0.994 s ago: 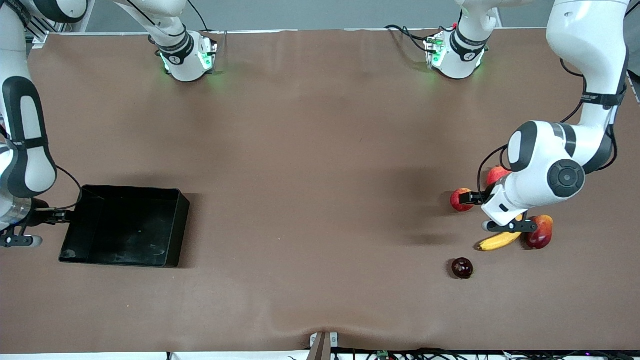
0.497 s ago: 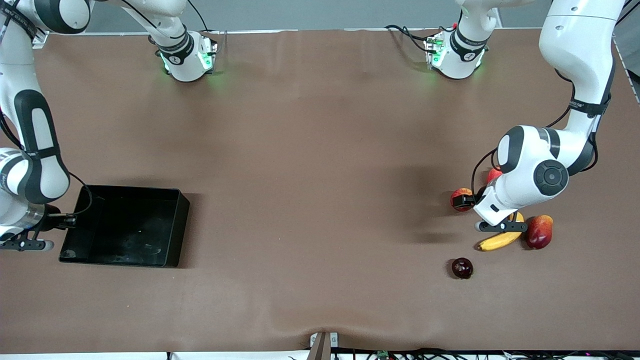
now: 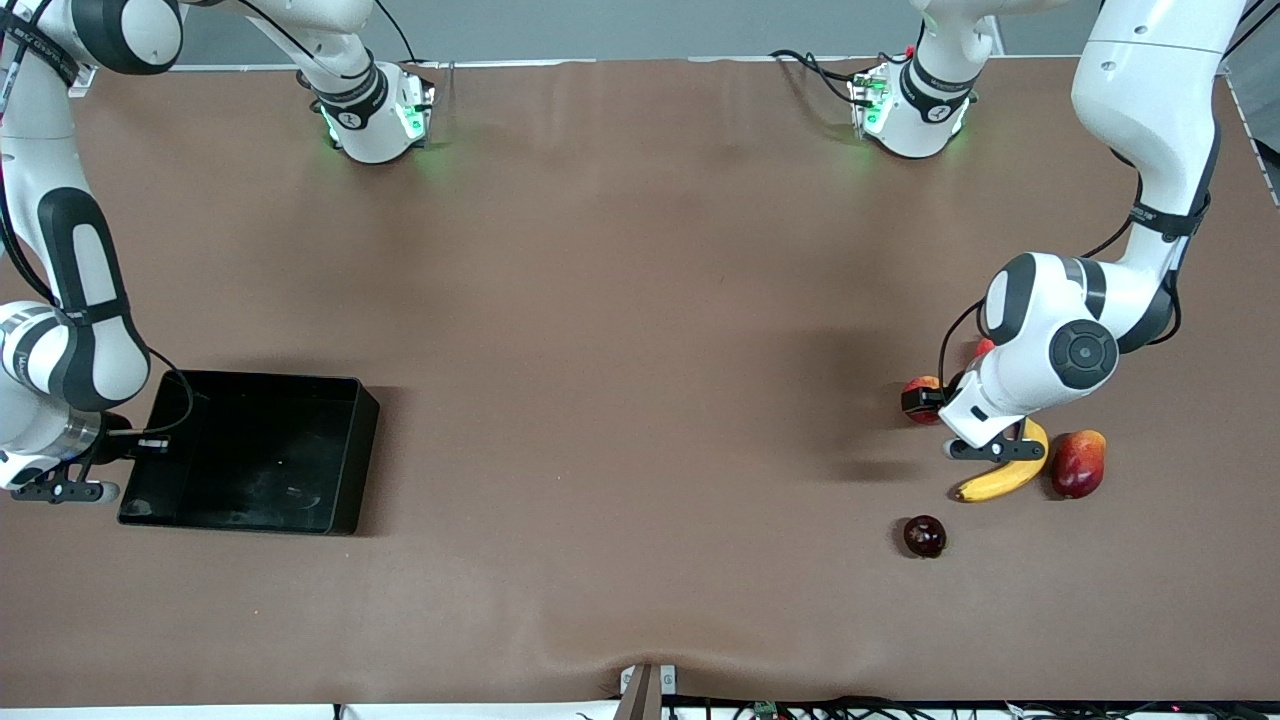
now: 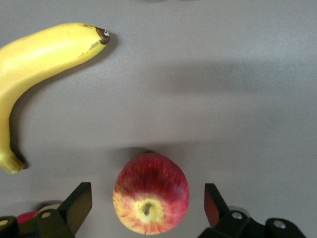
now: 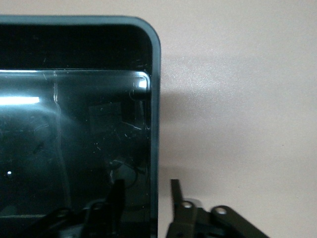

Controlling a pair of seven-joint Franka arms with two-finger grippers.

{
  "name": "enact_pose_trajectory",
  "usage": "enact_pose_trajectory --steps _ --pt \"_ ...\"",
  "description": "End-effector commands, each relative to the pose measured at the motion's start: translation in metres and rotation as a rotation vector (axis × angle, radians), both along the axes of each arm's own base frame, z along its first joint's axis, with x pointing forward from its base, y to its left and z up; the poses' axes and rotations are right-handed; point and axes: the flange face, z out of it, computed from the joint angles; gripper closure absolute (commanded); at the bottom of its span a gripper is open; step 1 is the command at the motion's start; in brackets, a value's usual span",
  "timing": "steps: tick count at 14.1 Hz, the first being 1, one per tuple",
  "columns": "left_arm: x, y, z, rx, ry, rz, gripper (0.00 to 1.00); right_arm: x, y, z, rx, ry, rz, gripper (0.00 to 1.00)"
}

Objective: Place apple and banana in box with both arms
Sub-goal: 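Close the left gripper on the apple while the right gripper drags the tray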

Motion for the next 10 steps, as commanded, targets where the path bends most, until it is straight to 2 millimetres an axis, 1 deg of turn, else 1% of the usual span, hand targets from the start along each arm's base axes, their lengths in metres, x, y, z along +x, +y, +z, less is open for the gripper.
enact_pose_trajectory --steps 1,4,6,7,8,10 --pt "-0.003 -0.005 -0.009 0.016 -0.005 0.029 0.0 0.002 -0.001 0.001 0.014 -0.004 0.007 1.0" --pt "-0.007 -0.011 -0.012 0.02 0.004 0.04 0.0 0.002 0.0 0.003 0.015 -0.003 0.008 1.0" --pt "-0.01 -0.012 -0.015 0.022 0.008 0.05 0.0 0.004 0.007 0.012 0.02 0.007 0.019 1.0" --pt "-0.011 -0.012 -0.018 0.023 0.016 0.049 0.0 0.005 0.007 0.018 0.023 0.009 0.021 1.0" --pt "-0.012 -0.011 -0.019 0.03 0.016 0.043 0.0 0.007 0.008 0.029 0.022 0.002 0.022 1.0" --pt "-0.013 -0.007 -0.021 0.052 0.014 0.021 0.0 0.009 0.009 0.056 0.011 -0.032 0.027 1.0"
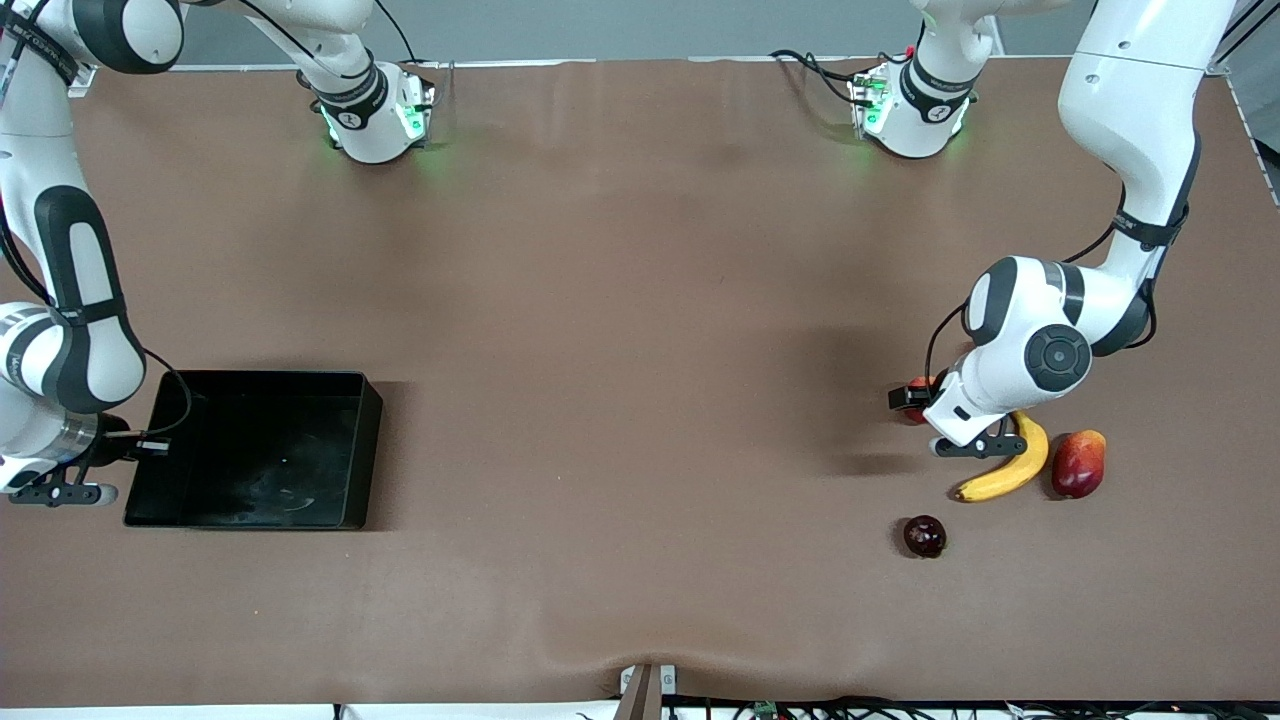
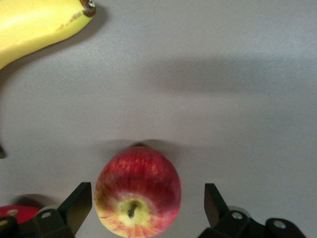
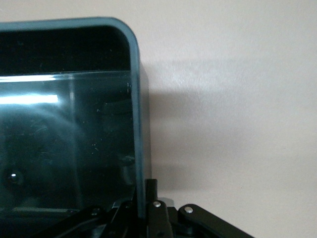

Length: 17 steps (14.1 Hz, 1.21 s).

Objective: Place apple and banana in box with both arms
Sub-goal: 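Close the left gripper on the apple while the right gripper drags the tray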

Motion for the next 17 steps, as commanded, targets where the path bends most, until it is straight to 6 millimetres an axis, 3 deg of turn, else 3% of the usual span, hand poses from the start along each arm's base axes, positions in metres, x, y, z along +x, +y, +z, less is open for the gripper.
enact_pose_trajectory --steps 1,6,10,11,15,16,17 --pt "-0.004 0.003 -0.003 0.027 -0.011 -0.004 0.0 0.004 0.011 0.052 0.001 -0.047 0.023 1.0" --pt "-0.006 0.001 -0.01 0.031 -0.001 -0.011 0.0 0.011 0.053 0.115 0.004 -0.07 0.078 1.0" --pt "-0.009 0.002 -0.014 0.041 0.007 -0.025 0.04 0.02 0.125 0.144 0.022 -0.065 0.106 1.0" --pt "-0.01 0.003 -0.017 0.044 0.011 -0.028 0.18 0.024 0.147 0.146 0.025 -0.068 0.103 1.0" --pt "-0.009 0.005 -0.014 0.046 0.009 -0.025 0.9 0.026 0.234 0.144 0.068 -0.031 0.08 1.0" --pt "-0.009 0.006 -0.009 0.048 0.009 -0.023 1.0 0.022 0.258 0.139 0.082 0.011 0.044 1.0" --pt "-0.009 0.008 -0.003 0.053 0.013 -0.019 1.0 0.02 0.286 0.138 0.099 0.02 0.013 1.0"
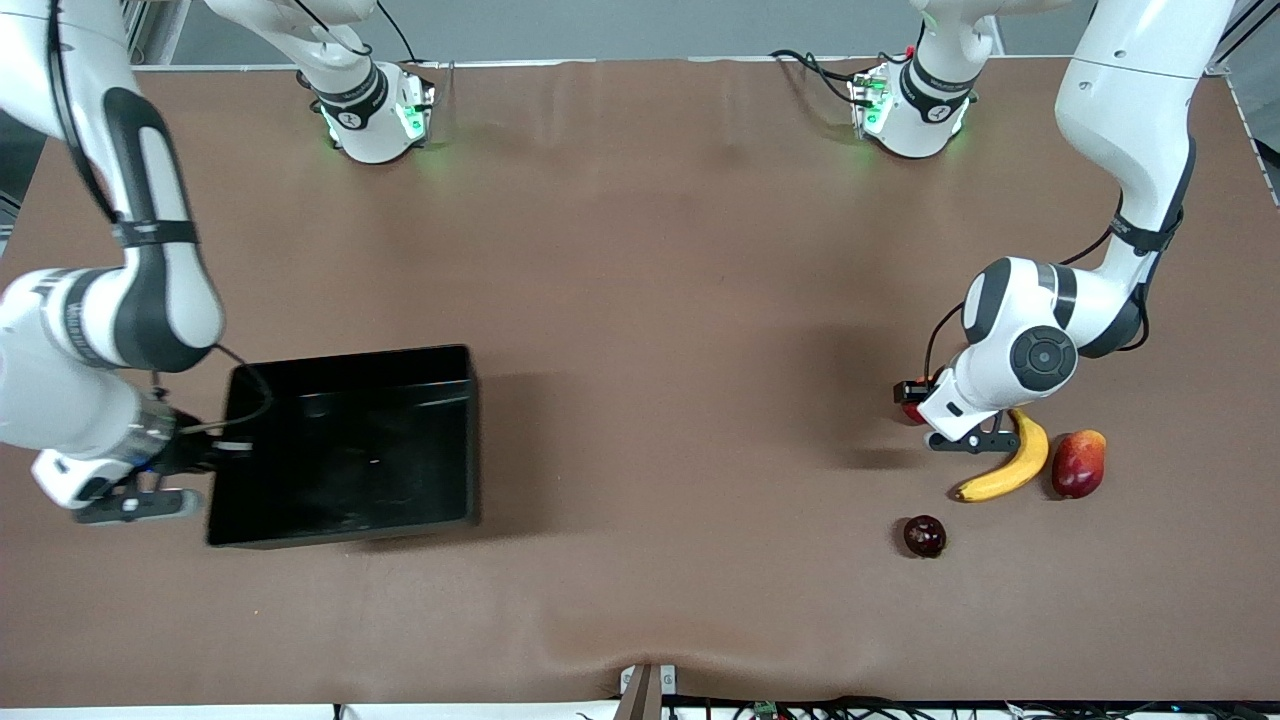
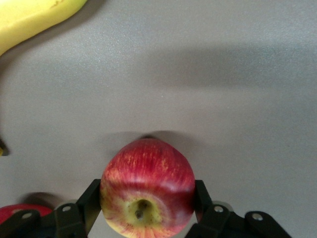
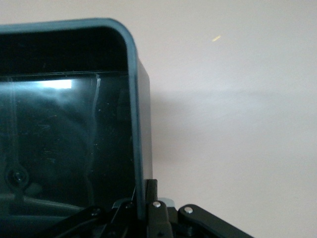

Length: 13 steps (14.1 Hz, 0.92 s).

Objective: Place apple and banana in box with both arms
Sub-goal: 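Lift the apple with the left gripper while the right gripper pushes the tray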

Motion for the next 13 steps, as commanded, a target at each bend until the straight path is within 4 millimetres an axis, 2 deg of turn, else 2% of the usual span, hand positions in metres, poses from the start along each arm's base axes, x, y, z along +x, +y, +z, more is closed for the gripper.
enact_pose_trajectory --steps 1,4,6,7,9,10,13 --pt "-0.001 0.005 0.019 0.034 0.006 0.01 1.0 -0.01 0.065 0.009 0.04 0.036 -0.084 1.0" --pt "0.001 0.009 0.054 0.052 0.005 0.018 1.0 -0.023 0.146 0.006 0.044 0.057 -0.148 1.0" --pt "0.006 0.009 0.083 0.061 -0.012 0.022 1.0 -0.04 0.204 0.005 0.042 0.075 -0.185 1.0" --pt "0.006 0.01 0.096 0.068 -0.009 0.023 1.0 -0.046 0.226 0.005 0.044 0.071 -0.199 1.0" --pt "0.011 0.01 0.124 0.078 -0.008 0.026 1.0 -0.059 0.278 -0.008 0.057 0.037 -0.201 1.0" --pt "0.012 0.01 0.131 0.083 0.005 0.029 1.0 -0.064 0.299 -0.02 0.064 0.021 -0.206 1.0" --pt "0.012 0.007 0.135 0.079 0.024 0.035 1.0 -0.086 0.355 -0.048 0.075 0.009 -0.239 1.0"
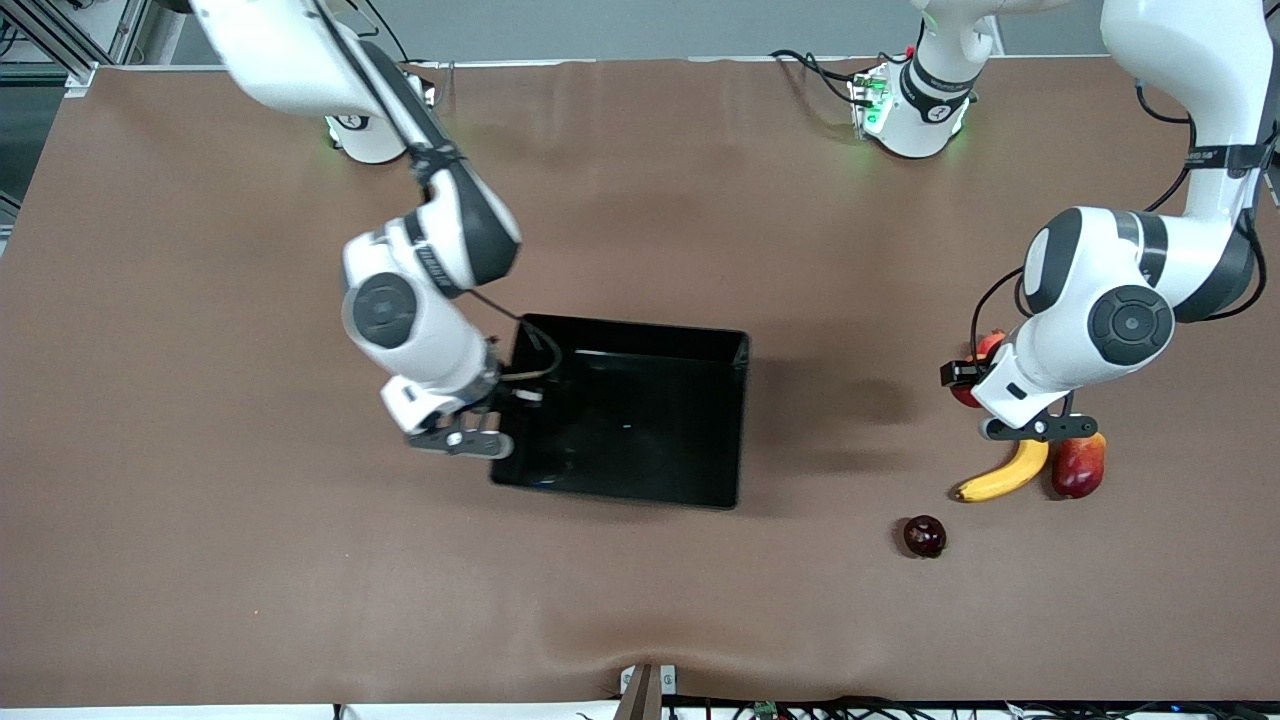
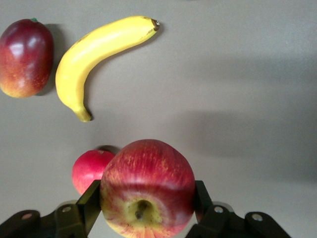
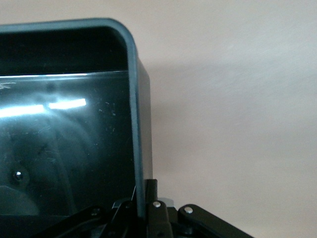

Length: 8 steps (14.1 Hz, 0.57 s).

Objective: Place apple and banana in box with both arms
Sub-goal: 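Lift the apple with the left gripper while the right gripper pushes the tray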

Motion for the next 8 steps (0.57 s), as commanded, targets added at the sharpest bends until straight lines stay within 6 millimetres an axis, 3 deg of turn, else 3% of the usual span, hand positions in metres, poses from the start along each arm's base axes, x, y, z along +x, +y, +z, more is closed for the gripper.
enact_pose_trajectory --steps 1,3,8 --pt "0.0 -0.011 0.004 0.012 0.007 0.005 1.0 -0.012 0.034 -0.018 0.021 -0.006 -0.057 1.0" --pt "-0.003 -0.026 0.005 0.013 -0.001 0.038 1.0 -0.029 0.064 -0.032 0.02 -0.007 -0.055 1.0" --pt "-0.012 -0.073 -0.001 0.011 -0.003 0.097 1.0 -0.051 0.094 -0.066 0.013 -0.003 -0.031 1.0"
